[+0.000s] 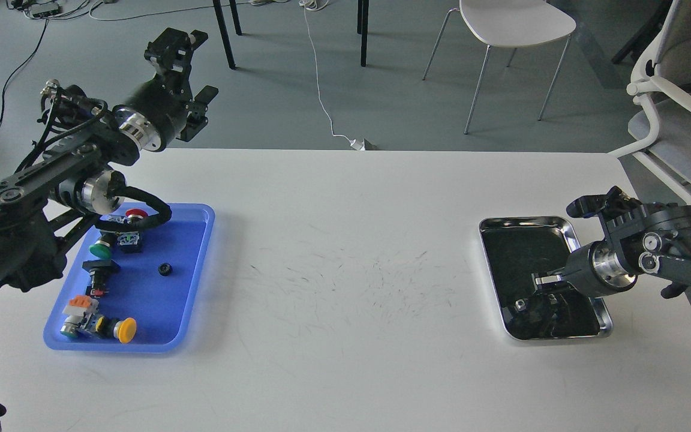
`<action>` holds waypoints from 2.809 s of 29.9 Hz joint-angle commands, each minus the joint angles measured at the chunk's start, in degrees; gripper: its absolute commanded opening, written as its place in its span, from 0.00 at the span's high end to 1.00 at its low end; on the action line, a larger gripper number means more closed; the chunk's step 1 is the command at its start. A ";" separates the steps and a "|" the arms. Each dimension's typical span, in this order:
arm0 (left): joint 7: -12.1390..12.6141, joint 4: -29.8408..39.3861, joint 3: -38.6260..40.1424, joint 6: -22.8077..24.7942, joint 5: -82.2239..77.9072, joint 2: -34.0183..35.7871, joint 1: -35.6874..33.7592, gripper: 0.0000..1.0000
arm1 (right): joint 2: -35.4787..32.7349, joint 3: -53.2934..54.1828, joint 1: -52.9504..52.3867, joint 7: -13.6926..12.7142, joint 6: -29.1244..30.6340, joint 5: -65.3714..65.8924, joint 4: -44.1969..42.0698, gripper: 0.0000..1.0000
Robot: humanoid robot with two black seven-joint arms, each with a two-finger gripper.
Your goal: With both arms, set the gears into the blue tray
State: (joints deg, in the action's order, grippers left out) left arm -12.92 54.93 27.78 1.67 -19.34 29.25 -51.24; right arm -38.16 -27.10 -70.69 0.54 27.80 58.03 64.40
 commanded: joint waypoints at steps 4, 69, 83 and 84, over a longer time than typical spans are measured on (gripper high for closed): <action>0.00 0.00 0.00 0.00 0.00 -0.07 0.00 0.02 | -1.13 0.03 -6.55 -0.10 0.06 -0.99 4.06 0.98; 0.00 -0.08 2.02 -0.35 0.00 -3.15 -0.70 0.02 | 38.16 12.16 9.34 4.38 -14.70 -40.37 -11.40 0.68; 0.00 -0.08 1.93 -0.35 0.00 -3.15 -0.61 0.02 | 38.16 12.07 8.64 2.10 -14.53 -44.06 -11.75 0.30; 0.00 -0.08 1.93 -0.35 0.00 -3.24 -0.61 0.02 | 38.16 12.07 8.38 2.10 -14.35 -43.97 -11.84 0.26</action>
State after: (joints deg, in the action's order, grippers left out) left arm -12.93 54.84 29.80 1.32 -19.33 26.10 -51.93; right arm 0.00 -15.09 -61.64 2.66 13.10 14.11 52.69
